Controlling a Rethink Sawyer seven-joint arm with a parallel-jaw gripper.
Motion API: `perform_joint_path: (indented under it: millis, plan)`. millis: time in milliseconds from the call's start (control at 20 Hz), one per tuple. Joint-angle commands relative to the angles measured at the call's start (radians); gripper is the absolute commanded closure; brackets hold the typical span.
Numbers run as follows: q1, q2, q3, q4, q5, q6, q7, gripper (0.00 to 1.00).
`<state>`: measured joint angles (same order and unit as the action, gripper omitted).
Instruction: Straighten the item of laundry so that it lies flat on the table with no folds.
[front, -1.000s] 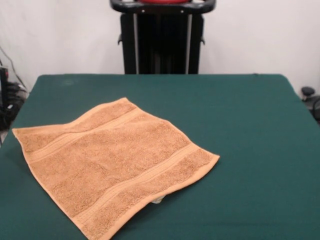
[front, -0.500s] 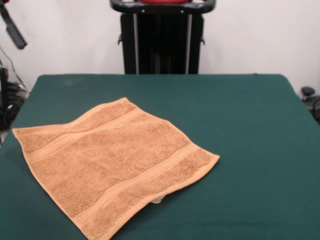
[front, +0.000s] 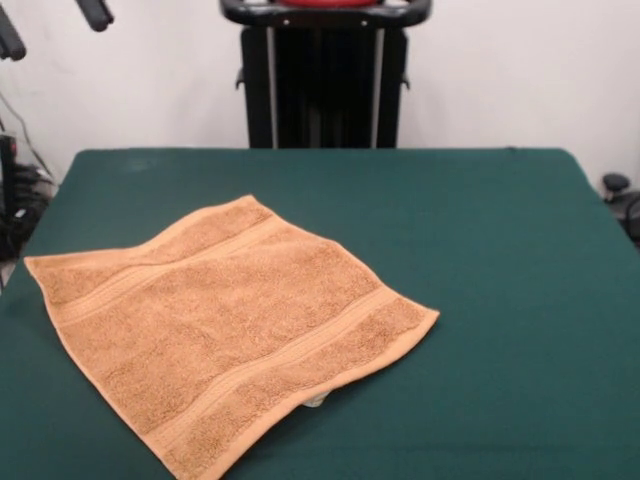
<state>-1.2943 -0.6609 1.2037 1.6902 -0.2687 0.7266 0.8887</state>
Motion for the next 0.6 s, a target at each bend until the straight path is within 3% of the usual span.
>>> perform_joint_path:
  millis: [50,600]
  plan:
    - [0.084,-0.037,-0.121,0.162,0.017,-0.095,0.307,0.0]
    - [0.155,-0.09,-0.204,0.184,0.031,-0.176,0.31,0.0]
